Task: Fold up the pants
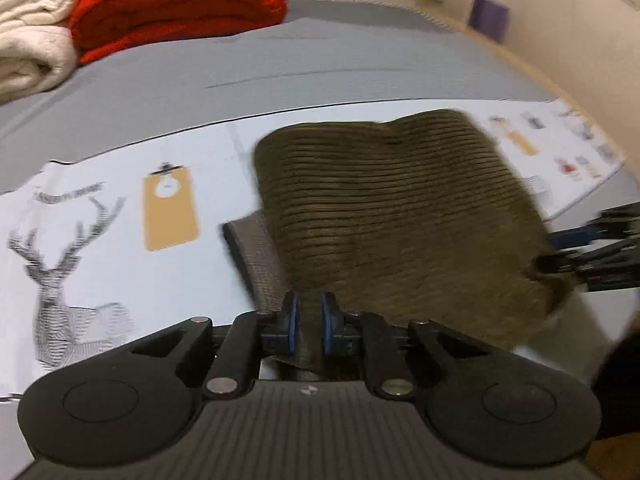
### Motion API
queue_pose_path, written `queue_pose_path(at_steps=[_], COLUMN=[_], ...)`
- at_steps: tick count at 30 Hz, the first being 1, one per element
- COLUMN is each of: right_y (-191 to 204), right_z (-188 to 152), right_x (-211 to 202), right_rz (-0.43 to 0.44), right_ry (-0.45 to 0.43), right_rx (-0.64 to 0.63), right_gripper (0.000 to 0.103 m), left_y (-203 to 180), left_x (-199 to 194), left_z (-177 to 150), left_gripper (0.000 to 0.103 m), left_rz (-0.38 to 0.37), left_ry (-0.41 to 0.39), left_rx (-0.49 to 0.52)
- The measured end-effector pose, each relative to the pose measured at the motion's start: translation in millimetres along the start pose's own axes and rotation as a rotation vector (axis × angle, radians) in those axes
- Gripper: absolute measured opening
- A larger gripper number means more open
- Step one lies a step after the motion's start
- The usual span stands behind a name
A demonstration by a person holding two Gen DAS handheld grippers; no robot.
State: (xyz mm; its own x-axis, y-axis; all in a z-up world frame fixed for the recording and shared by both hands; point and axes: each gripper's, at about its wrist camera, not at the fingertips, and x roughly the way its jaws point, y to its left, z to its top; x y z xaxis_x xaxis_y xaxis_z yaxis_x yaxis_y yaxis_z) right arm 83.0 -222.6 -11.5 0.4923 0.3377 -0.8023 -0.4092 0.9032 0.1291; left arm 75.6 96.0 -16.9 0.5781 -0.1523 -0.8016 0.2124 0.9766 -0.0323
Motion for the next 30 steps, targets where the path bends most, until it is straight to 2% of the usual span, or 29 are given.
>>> queue_pose_path(at_steps=[2, 5, 7, 10, 12, 16, 21, 26, 29, 30], right_y=[3, 4, 7, 9, 12, 26, 61, 99, 118, 124], right_z=[-6, -11, -11, -10, -8, 2, 4, 6, 9, 8], right_x=[5, 13, 13, 13, 6, -17, -14, -9, 0, 7], right_rz=[-0.025, -0.051, -0.047, -0.061, -0.056, 0.021, 0.13, 0.219, 0.243, 0.255], right_ry=[0.025, 0.06, 0.068, 0.071, 0.041, -0.142, -0.206, -0.22, -0.187, -0.151], right_rx=[-0.027, -0.059, -0.079, -0.09, -0.077, -0.099, -0.209, -0.302, -0.352, -0.368], right_gripper=[0.048, 0.049, 0.049, 0.049, 0.048, 0.048, 0.048, 0.048, 0.048, 0.048], left_y=[-9, -28, -35, -29, -24, -17, -13, -12, -6, -4], left_x=[-2, 15, 18, 10, 3, -17, -23, -9, 8, 11], left_z=[-3, -22, -28, -23, -19, 2, 32, 59, 74, 75], left_gripper=[0.013, 0.013, 0.013, 0.013, 0.015, 0.015, 0.015, 0.015, 0.014, 0.014], left_rz=[-0.068, -0.012, 0.006, -0.005, -0.003, 0.002, 0.029, 0.027, 0.0, -0.005], left_ry=[0.033, 0.131, 0.135, 0.114, 0.074, -0.075, -0.209, -0.225, -0.202, -0.193], left_rx=[0.035, 0.197, 0.256, 0.193, 0.166, 0.086, -0.024, -0.11, -0.149, -0.159])
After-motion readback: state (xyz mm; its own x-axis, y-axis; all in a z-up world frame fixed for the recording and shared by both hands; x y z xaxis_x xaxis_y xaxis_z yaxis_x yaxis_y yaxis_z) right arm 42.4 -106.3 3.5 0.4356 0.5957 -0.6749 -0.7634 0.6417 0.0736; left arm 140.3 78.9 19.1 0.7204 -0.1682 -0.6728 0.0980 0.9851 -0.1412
